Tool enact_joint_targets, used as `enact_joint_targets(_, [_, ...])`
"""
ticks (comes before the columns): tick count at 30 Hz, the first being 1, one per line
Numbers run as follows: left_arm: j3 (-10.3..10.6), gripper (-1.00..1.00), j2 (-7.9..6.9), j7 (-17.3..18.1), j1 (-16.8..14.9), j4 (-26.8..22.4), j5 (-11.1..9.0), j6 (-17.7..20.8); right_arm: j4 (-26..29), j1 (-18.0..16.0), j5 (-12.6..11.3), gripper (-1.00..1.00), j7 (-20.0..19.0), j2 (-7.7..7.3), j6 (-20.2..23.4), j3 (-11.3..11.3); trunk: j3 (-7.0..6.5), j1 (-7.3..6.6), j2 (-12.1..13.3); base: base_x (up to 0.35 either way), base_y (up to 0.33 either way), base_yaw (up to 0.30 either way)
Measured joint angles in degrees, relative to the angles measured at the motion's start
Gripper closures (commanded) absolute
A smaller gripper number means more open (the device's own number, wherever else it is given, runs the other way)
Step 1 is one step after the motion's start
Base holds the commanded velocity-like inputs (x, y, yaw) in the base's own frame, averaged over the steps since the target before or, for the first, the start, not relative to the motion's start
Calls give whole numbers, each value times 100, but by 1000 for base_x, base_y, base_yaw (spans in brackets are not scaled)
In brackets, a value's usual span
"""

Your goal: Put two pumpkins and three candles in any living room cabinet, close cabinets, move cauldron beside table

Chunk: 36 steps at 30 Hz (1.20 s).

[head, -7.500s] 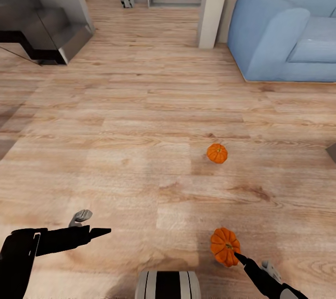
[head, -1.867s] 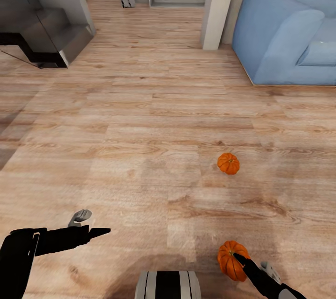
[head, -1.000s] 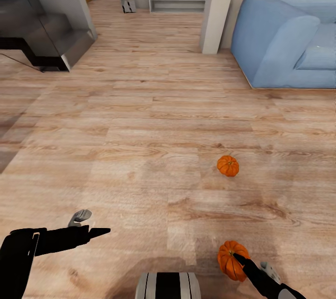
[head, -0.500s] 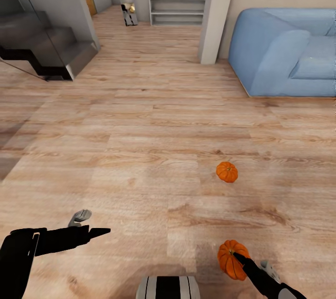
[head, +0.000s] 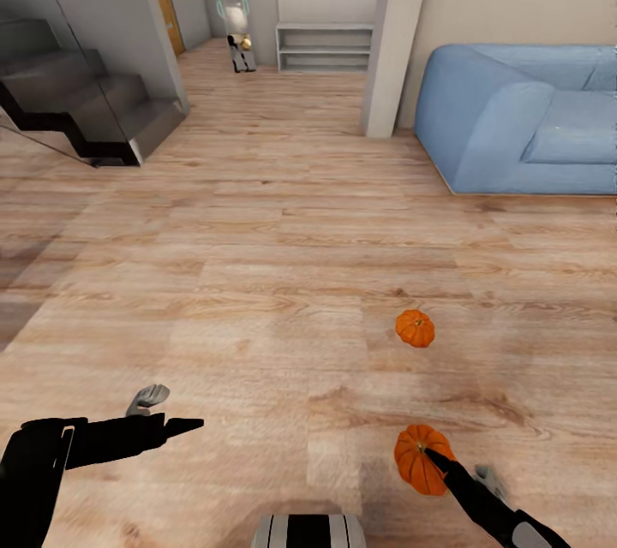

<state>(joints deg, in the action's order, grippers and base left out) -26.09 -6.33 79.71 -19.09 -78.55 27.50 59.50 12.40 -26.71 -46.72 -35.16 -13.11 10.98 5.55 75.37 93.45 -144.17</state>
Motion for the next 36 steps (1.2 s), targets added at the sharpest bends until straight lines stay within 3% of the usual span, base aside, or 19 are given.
enact_joint_targets(5, [8, -100, 6, -14, 1, 5, 2, 0, 49, 23, 21, 100, -252, -6, -1, -18, -110, -13, 7, 0, 0, 0])
enact_joint_targets(27, [8, -100, -8, -43, -7, 42, 26, 27, 56, 42, -67, 100, -298, -15, -12, -7, -598, -69, 36, -12, 6, -2])
enact_joint_targets(36, [8, -100, -9, -37, -7, 42, 25, 27, 53, 42, -64, 100, -298, -16, -17, -13, -797, -93, 48, -94, 76, -234])
